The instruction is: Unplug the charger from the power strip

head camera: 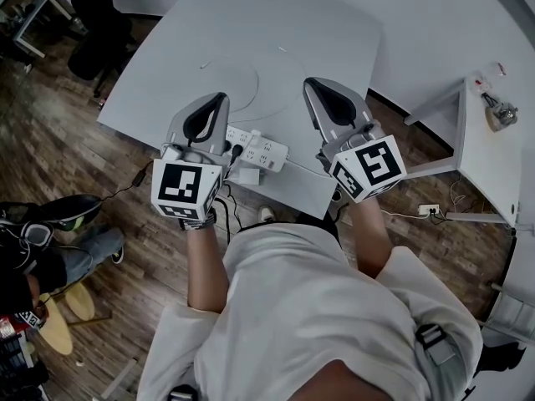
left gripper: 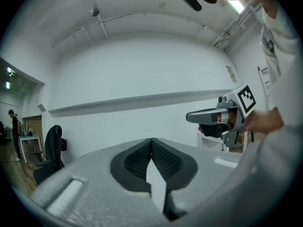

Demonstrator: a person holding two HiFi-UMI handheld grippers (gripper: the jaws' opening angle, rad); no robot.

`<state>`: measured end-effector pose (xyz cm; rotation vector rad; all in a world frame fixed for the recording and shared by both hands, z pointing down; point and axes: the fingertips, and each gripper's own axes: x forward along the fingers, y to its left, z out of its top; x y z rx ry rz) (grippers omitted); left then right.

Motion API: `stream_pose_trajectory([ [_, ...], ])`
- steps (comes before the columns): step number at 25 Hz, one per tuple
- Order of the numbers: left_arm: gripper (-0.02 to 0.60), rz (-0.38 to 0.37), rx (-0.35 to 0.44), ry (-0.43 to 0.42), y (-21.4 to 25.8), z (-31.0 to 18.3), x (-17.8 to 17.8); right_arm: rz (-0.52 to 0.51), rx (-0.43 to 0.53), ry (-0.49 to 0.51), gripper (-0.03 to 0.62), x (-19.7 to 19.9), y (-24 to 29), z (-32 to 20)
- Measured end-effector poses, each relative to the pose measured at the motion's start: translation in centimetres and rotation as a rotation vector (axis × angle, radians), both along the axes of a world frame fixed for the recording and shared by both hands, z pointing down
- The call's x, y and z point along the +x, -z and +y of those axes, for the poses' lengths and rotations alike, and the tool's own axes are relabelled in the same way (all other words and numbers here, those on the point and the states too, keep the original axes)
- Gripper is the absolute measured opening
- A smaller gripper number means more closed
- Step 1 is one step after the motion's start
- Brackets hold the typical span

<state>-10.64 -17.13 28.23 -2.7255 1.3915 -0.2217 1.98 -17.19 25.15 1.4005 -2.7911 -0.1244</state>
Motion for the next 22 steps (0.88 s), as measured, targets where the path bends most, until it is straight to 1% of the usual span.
stream_pose_trajectory([
  [22, 0.005, 0.0, -0.029, -0.042, -1.1, 0.3, 1.4, 0.007, -0.031, -0.028, 0.0, 0.8, -1.1, 0.0],
])
